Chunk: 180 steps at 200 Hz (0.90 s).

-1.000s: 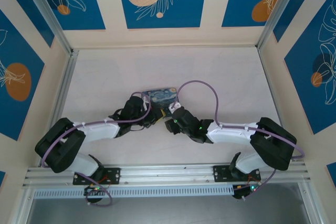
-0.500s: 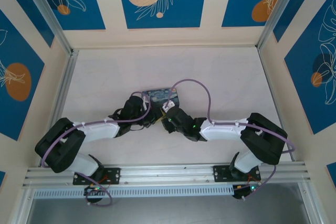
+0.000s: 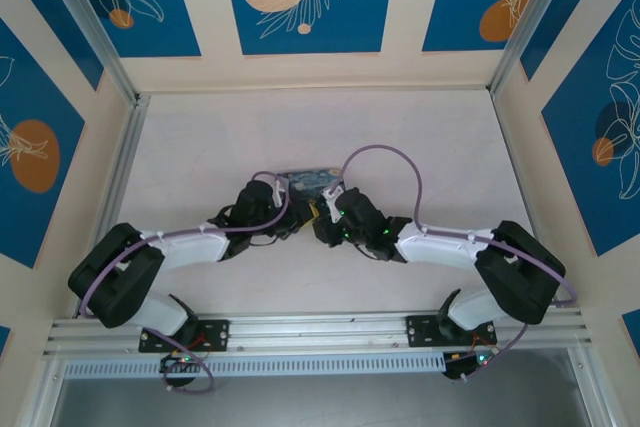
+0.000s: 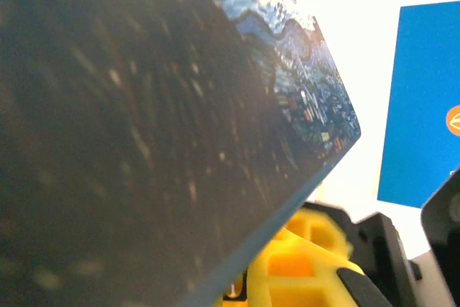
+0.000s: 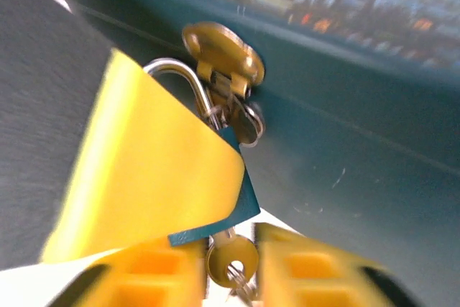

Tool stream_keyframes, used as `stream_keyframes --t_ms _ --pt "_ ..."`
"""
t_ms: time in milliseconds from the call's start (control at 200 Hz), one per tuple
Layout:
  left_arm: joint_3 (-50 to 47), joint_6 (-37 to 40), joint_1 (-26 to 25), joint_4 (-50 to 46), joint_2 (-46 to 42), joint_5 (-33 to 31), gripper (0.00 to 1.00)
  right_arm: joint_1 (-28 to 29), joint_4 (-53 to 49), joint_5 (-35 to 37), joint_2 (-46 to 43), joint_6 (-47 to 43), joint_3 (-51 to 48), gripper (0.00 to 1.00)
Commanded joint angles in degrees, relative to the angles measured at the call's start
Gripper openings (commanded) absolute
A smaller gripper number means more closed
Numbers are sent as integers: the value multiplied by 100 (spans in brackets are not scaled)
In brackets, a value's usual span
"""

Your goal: Unlock a padlock with a key

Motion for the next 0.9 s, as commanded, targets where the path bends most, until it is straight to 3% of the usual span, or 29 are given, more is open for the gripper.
stream_keyframes --t_ms 0,200,365,710,895 --pt "58 197 38 -125 156 45 0 -183 192 -700 -522 260 -182 37" --pt "52 402 55 -136 345 56 0 -639 -80 -779 -1379 965 -566 42" --pt "112 893 46 -539 449 54 0 -698 -206 -999 -1585 1624 -654 46" --pt "-16 1305 44 -903 365 1 63 -365 593 -1279 -1061 2718 -938 48" --pt "-92 1392 59 -1487 -394 -376 80 -198 897 -1143 -814 3044 -1054 52"
